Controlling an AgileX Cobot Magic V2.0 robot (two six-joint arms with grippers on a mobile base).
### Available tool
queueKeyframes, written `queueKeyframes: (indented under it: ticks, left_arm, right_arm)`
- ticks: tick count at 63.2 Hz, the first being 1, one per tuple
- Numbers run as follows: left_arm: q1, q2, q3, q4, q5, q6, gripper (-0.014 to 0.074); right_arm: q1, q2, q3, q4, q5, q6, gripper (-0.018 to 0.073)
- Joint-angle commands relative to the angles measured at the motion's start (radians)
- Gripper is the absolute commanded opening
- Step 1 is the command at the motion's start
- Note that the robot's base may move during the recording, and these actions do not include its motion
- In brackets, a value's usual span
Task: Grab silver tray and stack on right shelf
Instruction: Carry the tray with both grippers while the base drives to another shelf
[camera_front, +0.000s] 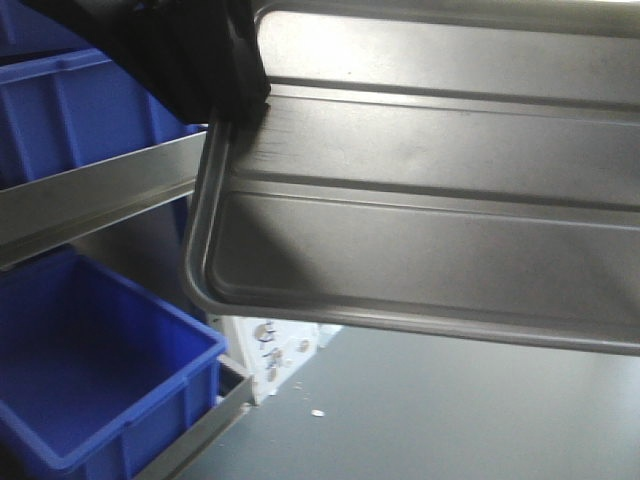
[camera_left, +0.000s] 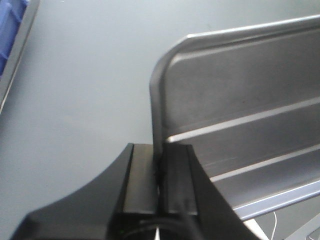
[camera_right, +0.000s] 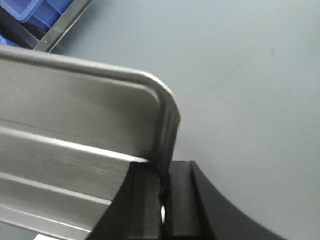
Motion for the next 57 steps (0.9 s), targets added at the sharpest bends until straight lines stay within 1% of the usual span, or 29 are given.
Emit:
queueKeyframes:
  ticks: [1, 57]
  left_arm:
    - [-0.005, -0.03, -0.027, 0.05, 0.035, 0.016, -0.0093]
    - [-0.005, -0.03, -0.027, 0.05, 0.035, 0.016, -0.0093]
  right_arm:
    - [-0.003, -0.004, -0.031, -0.055, -0.037, -0.015, 0.0057]
    - [-0.003, -0.004, -0.031, -0.055, -0.037, -0.015, 0.0057]
